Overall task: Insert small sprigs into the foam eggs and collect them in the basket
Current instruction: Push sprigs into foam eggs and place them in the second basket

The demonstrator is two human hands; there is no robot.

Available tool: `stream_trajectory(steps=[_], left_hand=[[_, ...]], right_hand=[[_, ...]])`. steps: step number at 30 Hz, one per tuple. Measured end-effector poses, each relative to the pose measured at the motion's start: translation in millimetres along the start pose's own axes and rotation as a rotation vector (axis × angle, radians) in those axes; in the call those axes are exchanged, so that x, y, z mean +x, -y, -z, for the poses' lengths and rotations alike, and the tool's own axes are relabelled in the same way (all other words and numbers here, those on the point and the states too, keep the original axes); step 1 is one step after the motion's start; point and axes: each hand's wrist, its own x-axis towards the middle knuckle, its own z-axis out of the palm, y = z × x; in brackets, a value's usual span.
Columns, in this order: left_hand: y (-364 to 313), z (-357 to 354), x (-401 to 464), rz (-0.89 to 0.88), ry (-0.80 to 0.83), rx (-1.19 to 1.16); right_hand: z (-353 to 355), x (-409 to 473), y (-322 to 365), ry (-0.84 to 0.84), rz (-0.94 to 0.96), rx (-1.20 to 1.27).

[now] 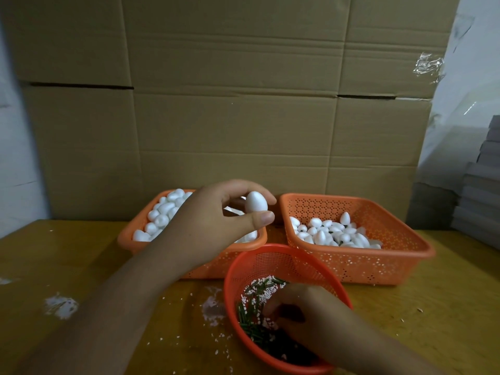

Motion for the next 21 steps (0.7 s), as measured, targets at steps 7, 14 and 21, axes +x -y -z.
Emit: stream_trajectory(steps=[7,14,21], left_hand=[[-1.4,0.5,-1.9,-0.01,0.022,0.036],[-4.1,1.7,-3.8,0.058,0.083,-0.039],[2.9,2.7,0.2,0.05,-0.094,0.115]], right_hand=[[1.0,0.3,2.7,0.003,-0.012,0.005],[1.0,1.5,5.1,-0.037,-0.048,0.051],[1.7,-0.5,9.2,-0.186,-0.053,0.214]])
